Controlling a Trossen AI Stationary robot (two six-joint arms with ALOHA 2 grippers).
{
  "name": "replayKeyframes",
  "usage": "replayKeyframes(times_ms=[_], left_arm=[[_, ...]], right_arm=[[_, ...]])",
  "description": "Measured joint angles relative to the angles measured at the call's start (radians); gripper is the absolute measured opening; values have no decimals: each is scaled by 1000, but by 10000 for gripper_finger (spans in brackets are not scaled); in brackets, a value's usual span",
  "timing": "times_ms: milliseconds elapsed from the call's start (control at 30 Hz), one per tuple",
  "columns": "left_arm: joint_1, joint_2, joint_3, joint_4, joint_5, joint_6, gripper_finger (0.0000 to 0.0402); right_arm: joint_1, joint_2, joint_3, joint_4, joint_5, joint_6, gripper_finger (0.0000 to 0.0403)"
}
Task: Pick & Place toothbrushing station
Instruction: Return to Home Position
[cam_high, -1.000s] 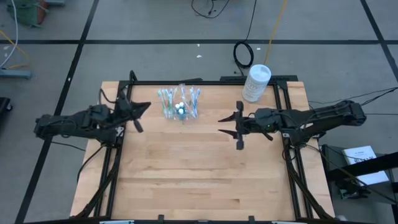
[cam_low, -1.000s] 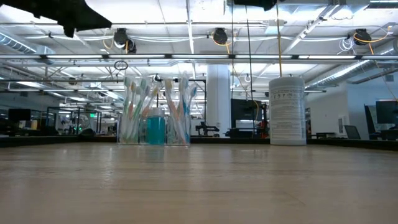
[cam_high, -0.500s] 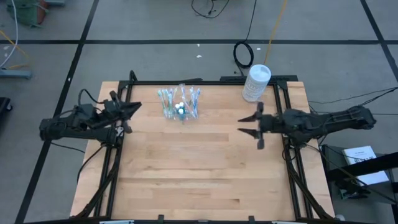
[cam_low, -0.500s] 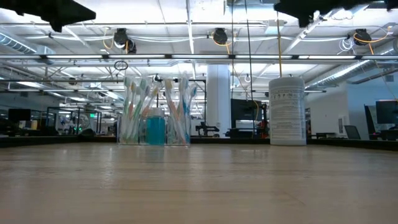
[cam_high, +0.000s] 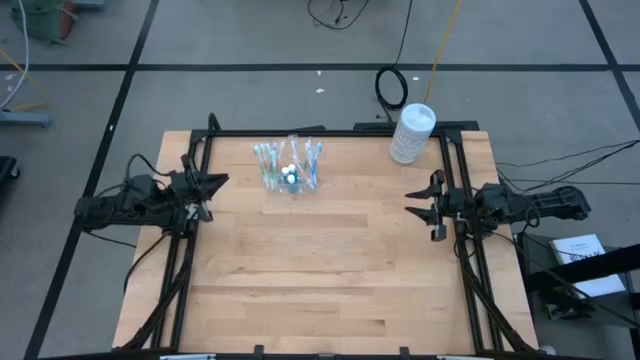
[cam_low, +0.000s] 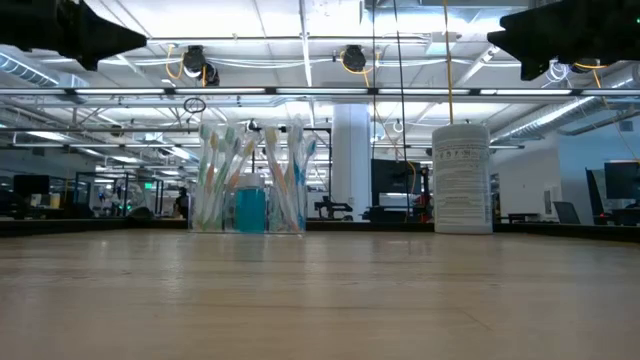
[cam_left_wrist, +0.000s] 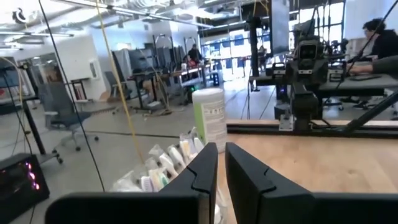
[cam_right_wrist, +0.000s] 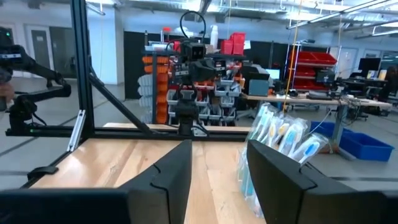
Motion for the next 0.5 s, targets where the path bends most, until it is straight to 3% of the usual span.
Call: replayKeyframes(times_ms=[133, 267, 500], left_arm=[[0, 2, -19, 21, 13, 4, 40], [0, 2, -61, 37, 93, 1, 40], [0, 1, -143, 228, 119, -18, 40]], right_arm=[[0, -77, -45, -11, 0, 9, 146], [1, -144, -87, -11, -1, 10, 146], [1, -215, -170, 49, -85, 9, 146]])
